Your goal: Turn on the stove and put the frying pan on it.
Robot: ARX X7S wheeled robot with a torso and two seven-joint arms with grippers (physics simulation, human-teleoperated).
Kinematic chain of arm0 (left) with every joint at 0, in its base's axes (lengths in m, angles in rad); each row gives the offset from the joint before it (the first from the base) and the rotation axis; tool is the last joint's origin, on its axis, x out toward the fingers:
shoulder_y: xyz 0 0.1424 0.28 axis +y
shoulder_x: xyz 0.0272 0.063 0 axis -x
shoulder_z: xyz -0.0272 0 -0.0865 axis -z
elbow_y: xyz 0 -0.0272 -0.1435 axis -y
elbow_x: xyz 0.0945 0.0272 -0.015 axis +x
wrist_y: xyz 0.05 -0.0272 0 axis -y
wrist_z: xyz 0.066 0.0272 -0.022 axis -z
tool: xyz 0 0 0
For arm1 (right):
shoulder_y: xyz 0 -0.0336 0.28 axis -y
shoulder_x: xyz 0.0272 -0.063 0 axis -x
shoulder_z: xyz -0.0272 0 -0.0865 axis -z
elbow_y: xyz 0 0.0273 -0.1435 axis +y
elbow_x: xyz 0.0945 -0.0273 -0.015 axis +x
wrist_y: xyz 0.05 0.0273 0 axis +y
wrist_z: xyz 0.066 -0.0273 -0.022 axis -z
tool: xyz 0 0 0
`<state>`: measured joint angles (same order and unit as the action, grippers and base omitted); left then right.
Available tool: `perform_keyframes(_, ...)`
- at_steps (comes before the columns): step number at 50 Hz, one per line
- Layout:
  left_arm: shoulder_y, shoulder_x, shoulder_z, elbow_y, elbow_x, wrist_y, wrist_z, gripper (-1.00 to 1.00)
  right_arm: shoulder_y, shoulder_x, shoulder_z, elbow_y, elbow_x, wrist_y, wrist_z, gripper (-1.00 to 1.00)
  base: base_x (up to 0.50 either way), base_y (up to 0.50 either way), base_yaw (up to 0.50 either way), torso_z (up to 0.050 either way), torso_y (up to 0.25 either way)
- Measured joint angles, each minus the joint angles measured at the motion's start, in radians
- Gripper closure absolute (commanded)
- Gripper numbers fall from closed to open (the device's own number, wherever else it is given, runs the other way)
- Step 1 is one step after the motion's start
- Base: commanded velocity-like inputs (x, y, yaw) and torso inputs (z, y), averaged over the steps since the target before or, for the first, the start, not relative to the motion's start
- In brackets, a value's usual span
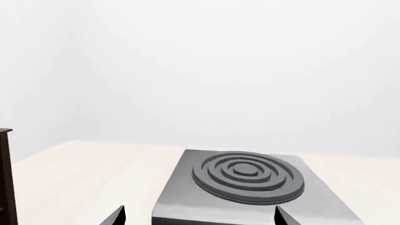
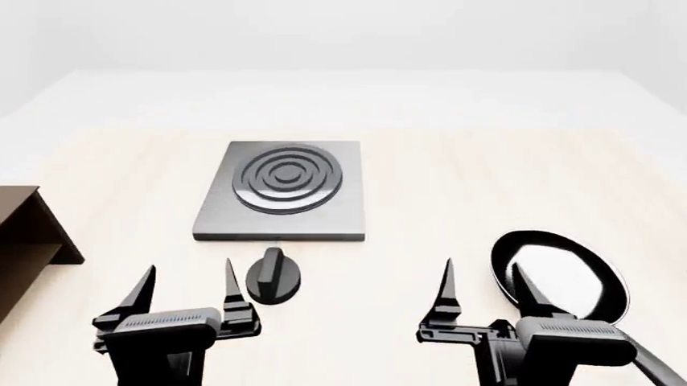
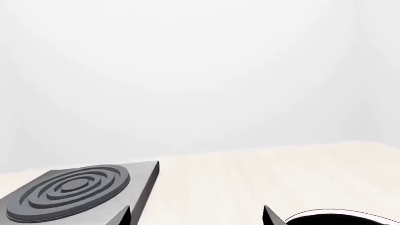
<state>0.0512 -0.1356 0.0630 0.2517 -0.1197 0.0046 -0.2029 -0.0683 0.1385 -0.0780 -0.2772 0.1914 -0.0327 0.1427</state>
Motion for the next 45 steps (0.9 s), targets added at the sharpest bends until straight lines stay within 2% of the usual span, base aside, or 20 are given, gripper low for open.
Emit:
perform_keyframes(14, -0.027, -0.020, -0.001, -0.038, -0.028, -0.057, -0.007, -1.00, 0.000, 0.018, -0.030, 0.016, -0.015, 0.002, 0.004, -1.00, 0.00, 0.00, 0.00, 0.000, 0.000)
perform_keyframes(45, -0.145, -0.037, 0.005, -0.328, -0.046, -0.093, -0.015, -1.00, 0.004, 0.045, -0.068, 0.026, -0.007, 0.018, 0.011, -1.00, 0.00, 0.00, 0.00, 0.000, 0.000)
